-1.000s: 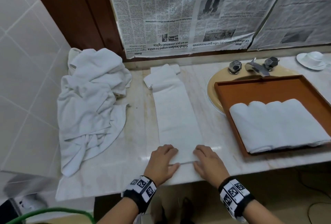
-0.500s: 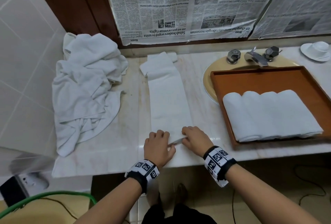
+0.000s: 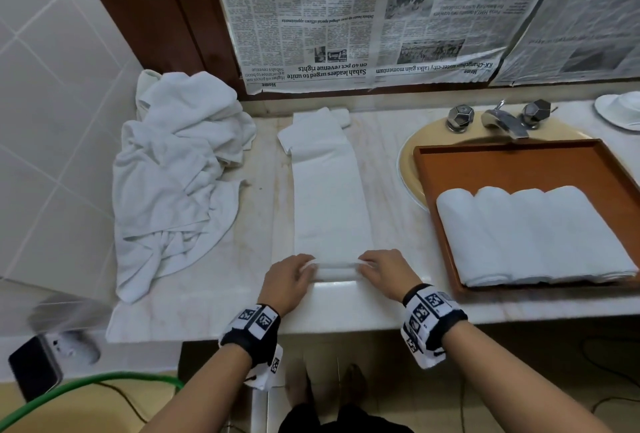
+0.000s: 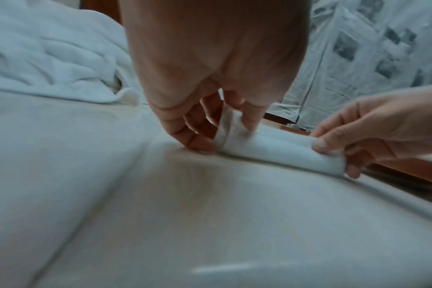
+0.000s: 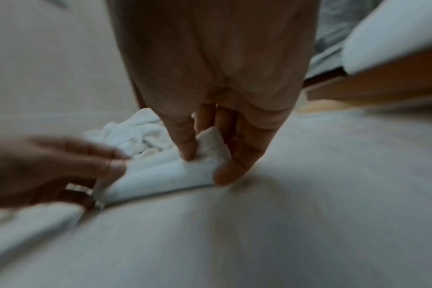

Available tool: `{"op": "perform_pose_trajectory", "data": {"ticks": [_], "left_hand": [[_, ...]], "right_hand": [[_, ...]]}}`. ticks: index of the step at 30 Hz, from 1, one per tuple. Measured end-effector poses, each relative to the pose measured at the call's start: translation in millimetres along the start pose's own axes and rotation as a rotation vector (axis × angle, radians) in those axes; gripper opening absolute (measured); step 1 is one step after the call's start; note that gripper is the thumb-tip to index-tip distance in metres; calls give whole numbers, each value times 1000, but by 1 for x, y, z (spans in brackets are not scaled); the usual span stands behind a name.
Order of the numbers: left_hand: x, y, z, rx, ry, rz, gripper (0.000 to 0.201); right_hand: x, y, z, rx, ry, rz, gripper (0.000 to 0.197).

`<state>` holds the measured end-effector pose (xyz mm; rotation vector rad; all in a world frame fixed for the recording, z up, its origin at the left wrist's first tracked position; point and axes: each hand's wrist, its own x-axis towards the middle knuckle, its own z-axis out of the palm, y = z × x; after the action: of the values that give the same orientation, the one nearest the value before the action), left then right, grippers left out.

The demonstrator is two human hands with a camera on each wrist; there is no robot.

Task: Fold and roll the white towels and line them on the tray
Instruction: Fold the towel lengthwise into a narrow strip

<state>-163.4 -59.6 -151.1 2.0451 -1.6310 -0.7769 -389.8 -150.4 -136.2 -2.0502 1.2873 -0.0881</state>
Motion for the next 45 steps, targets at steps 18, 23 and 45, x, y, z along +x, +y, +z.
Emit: {"op": "perform_pose_trajectory", "data": {"ticks": [18, 23, 45], "left_hand": [[-5, 11, 8, 440, 70, 162, 24], [8, 13, -1, 310, -28, 29, 27], [-9, 22, 7, 439, -45, 19, 34]], "right_hand": [[-1, -8, 26, -485, 194, -276, 10], [4, -10, 6, -129, 65, -59, 22], [-3, -10, 20, -365, 119, -260, 26]]}}
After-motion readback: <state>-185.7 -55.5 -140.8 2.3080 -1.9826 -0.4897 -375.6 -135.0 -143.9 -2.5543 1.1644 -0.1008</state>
